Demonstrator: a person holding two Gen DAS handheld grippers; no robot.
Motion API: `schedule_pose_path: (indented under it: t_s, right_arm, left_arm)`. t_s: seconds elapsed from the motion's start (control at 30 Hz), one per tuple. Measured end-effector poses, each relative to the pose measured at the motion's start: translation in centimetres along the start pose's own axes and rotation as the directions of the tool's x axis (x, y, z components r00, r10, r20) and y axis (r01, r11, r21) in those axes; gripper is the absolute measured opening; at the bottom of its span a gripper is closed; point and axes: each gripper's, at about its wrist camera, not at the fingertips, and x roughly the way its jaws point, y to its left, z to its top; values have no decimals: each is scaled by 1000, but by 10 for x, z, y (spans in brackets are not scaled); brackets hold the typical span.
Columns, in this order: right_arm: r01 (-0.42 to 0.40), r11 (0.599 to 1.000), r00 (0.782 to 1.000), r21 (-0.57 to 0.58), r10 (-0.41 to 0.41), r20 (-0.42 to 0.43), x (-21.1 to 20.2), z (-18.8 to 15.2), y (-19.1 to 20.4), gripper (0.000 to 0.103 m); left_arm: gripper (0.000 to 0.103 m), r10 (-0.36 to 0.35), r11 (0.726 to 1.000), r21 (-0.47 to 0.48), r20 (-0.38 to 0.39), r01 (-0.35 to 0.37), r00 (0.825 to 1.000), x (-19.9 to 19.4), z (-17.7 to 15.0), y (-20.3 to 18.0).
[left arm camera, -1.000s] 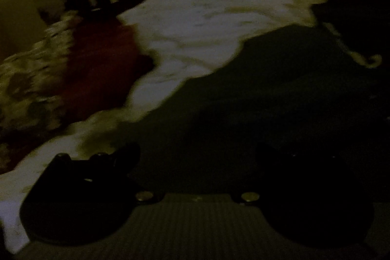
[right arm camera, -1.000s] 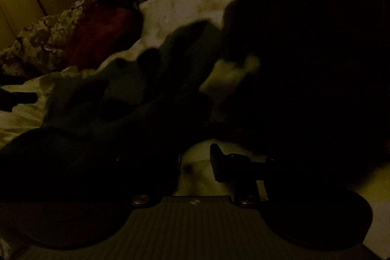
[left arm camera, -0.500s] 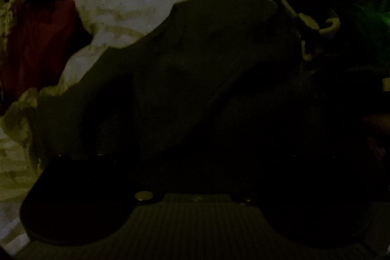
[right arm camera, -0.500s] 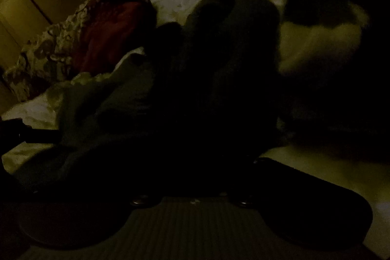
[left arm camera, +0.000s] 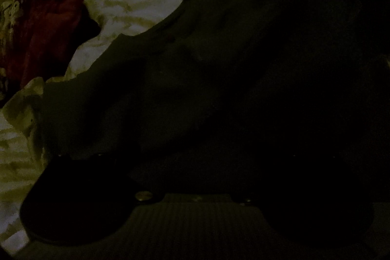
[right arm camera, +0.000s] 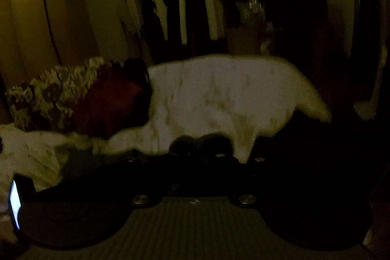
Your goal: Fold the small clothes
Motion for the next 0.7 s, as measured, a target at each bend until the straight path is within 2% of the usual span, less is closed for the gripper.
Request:
schedule_pose_path:
  t_s: [0.13, 0.23, 0.33, 0.37, 0.4, 0.43, 0.5, 0.6, 0.63, 0.7]
  right_arm:
    - [-1, 1000, 997, 32, -1, 82, -18, 39, 3, 12]
    - [3, 999, 993, 33, -7, 121, -24, 59, 6, 12]
    - [-48, 998, 995, 29, 45, 84, -7, 64, 23, 18]
    - [-55, 998, 997, -15, 56, 51, 5, 60, 35, 22]
    - [-57, 995, 998, -82, 58, 18, 17, 51, 48, 31]
    - [-47, 988, 999, -145, 44, -24, 32, 41, 59, 51]
    - [-12, 979, 996, -202, -6, -90, 60, 15, 66, 75]
    - [9, 979, 997, -205, -23, -69, 65, -19, 47, 76]
    - [19, 983, 998, -181, -31, -63, 60, -23, 39, 80]
    - [36, 997, 998, -63, -38, -40, 37, -35, 12, 88]
  left_arm:
    - [103, 5, 1000, -10, -17, -5, 1000, 3, 2, 2]
    - [103, 4, 1000, 4, 1, -4, 1000, -1, 1, -2]
    - [103, -2, 1000, -4, 11, 2, 1000, -5, -1, -2]
    - [103, -4, 1000, -10, 16, 4, 1000, -6, -1, 0]
    - [103, -2, 1000, -17, 20, 3, 1000, -9, -2, 3]
    - [103, 2, 1000, -23, 22, -1, 1000, -11, -2, 5]
    - [103, 11, 999, -32, 21, -10, 1000, -13, -3, 10]
    - [103, 8, 999, -45, 20, -8, 1000, -12, -4, 17]
    - [103, 1, 999, -50, 16, 0, 1000, -11, -5, 18]
    - [103, -10, 998, -55, 8, 11, 1000, -9, -4, 16]
